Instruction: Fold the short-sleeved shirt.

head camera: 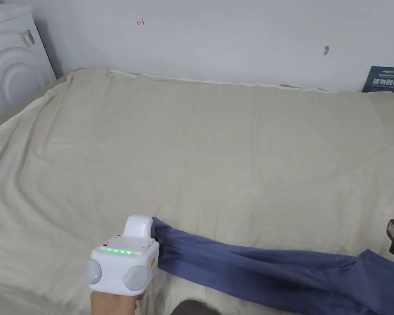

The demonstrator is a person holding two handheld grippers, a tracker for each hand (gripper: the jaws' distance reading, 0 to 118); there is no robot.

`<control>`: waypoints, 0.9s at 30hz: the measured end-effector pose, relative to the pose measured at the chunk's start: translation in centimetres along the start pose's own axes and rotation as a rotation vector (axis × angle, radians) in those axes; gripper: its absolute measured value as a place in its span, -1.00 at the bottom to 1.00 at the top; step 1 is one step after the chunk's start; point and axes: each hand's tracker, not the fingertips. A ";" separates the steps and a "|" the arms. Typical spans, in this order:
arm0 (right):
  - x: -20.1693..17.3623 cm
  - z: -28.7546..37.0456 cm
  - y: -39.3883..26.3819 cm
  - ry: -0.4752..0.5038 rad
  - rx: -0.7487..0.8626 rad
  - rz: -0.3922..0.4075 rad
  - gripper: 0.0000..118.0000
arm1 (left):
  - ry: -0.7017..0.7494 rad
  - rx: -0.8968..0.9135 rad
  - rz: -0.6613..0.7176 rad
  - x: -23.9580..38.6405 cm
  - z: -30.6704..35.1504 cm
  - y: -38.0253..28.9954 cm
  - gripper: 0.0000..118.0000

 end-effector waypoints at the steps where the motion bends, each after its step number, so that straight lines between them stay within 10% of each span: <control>1: 0.0 0.0 0.1 -0.001 0.001 -0.004 -1.00 | 0.013 0.012 0.000 -0.4 0.1 0.7 -0.86; 12: -0.4 -1.2 -0.2 0.006 0.007 -0.026 -1.00 | 0.148 0.098 -0.008 -9.1 0.2 6.1 -0.86; 20: -0.8 -1.5 -0.7 0.036 0.006 -0.048 -1.00 | -0.130 0.153 -0.355 6.1 3.0 4.2 -0.86; 27: 0.1 -0.8 -0.3 0.023 0.033 -0.022 -1.00 | -0.239 -0.091 -0.285 17.1 -2.0 0.1 -0.84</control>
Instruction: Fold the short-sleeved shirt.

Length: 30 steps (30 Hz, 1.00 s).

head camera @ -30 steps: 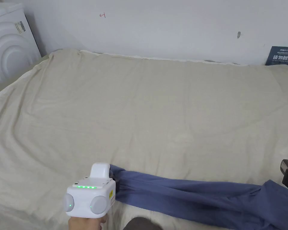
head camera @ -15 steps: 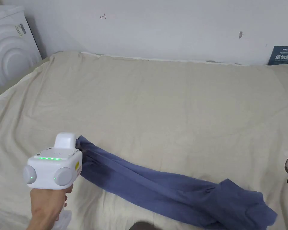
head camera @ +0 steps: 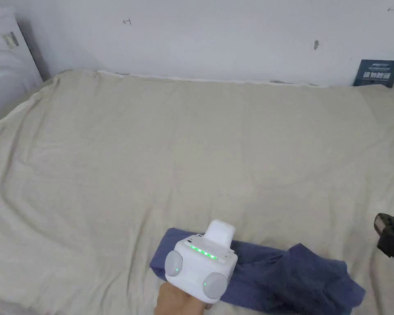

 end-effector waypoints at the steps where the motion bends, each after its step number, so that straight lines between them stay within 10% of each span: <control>1: 0.2 0.1 0.1 -0.008 0.001 0.001 -1.00 | -0.008 -0.014 0.009 0.7 -0.8 -0.3 -0.79; 2: 0.5 0.2 0.2 -0.013 0.000 -0.004 -1.00 | -0.038 -0.048 0.017 1.0 -1.4 -0.8 -0.65; 6: 1.3 0.7 0.4 -0.012 0.006 -0.039 -1.00 | -0.207 -0.061 0.051 -0.5 -0.1 -1.3 0.93; 12: 0.6 1.5 0.4 0.009 0.037 -0.086 -1.00 | 0.042 0.188 0.118 -7.6 7.5 -0.2 0.94; 17: -0.6 2.0 0.3 0.043 0.040 -0.065 -1.00 | 0.497 0.088 -0.077 -9.3 6.6 0.1 0.00; 18: -0.9 2.0 0.3 0.037 0.042 -0.050 -1.00 | 0.522 0.058 -0.089 -9.1 5.7 -0.1 -0.83; 19: -1.1 2.0 0.3 0.027 0.045 -0.041 -1.00 | 0.532 0.100 -0.100 -8.5 4.9 -0.2 -1.00; 30: -0.4 2.3 0.6 -0.003 0.049 -0.005 -1.00 | 0.286 -0.059 -0.258 4.3 -3.7 -3.2 -1.00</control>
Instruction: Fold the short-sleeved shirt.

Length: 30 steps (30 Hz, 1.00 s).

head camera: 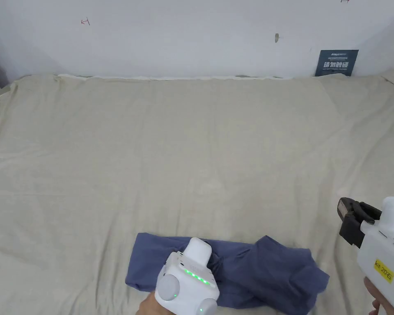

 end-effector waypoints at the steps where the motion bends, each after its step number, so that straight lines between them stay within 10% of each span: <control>1: -0.1 0.1 0.0 -0.032 0.001 0.031 -1.00 | -0.007 0.002 0.002 0.5 0.6 0.4 -1.00; 5: -0.6 0.0 0.2 -0.013 0.007 0.008 -1.00 | -0.039 0.033 -0.075 3.4 2.6 1.0 -1.00; 8: -1.5 -0.6 0.1 -0.001 0.003 0.006 -1.00 | -0.404 0.108 0.004 1.6 4.8 0.6 -1.00; 11: -2.2 -1.0 0.2 0.033 0.000 -0.009 -1.00 | -0.359 0.211 0.069 -1.8 6.9 -0.3 -1.00; 21: -3.5 -1.3 0.4 0.065 -0.010 -0.004 -1.00 | -0.601 0.230 0.788 -23.7 1.9 -6.8 -0.97; 23: -3.7 -1.5 0.5 0.071 -0.012 -0.007 -1.00 | -0.656 0.209 0.819 -25.0 0.8 -8.0 -0.30; 24: -3.8 -1.6 0.5 0.072 -0.014 -0.008 -1.00 | -0.684 0.186 0.837 -25.3 0.1 -8.3 0.58; 25: -4.0 -1.6 0.5 0.073 -0.016 -0.007 -1.00 | -0.690 0.143 0.842 -24.8 -0.6 -8.4 1.00; 30: -4.4 -1.4 0.4 0.077 -0.027 0.019 -1.00 | -0.644 0.050 0.833 -23.0 -4.1 -9.0 0.99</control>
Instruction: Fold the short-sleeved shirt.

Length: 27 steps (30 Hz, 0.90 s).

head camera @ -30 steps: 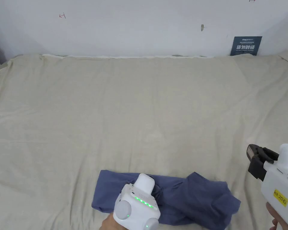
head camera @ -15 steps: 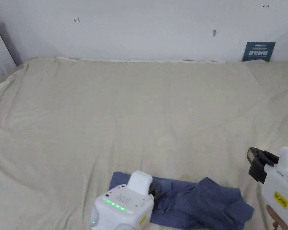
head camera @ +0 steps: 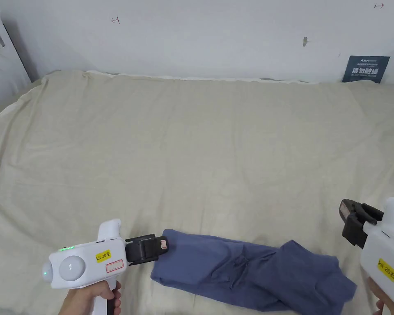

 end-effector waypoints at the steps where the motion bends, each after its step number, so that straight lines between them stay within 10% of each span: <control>1: 0.0 0.0 0.0 -0.001 -0.003 0.008 -1.00 | 0.028 -0.019 0.006 -0.2 -1.1 -0.4 0.99; 5: 0.6 0.3 -0.1 -0.008 -0.008 0.012 -1.00 | 0.041 -0.050 -0.006 0.3 -2.8 -1.3 0.86; 8: 1.1 0.4 -0.4 -0.024 -0.023 0.019 -1.00 | 0.028 -0.051 0.016 1.0 -3.3 -2.5 -0.29; 12: 1.4 0.7 -0.4 -0.037 -0.024 0.012 -1.00 | 0.089 -0.034 -0.011 2.0 -2.3 -2.8 -0.86; 27: -1.1 -0.6 -0.5 0.003 -0.035 0.043 -1.00 | 0.247 0.083 -0.062 -3.0 8.2 3.9 -0.90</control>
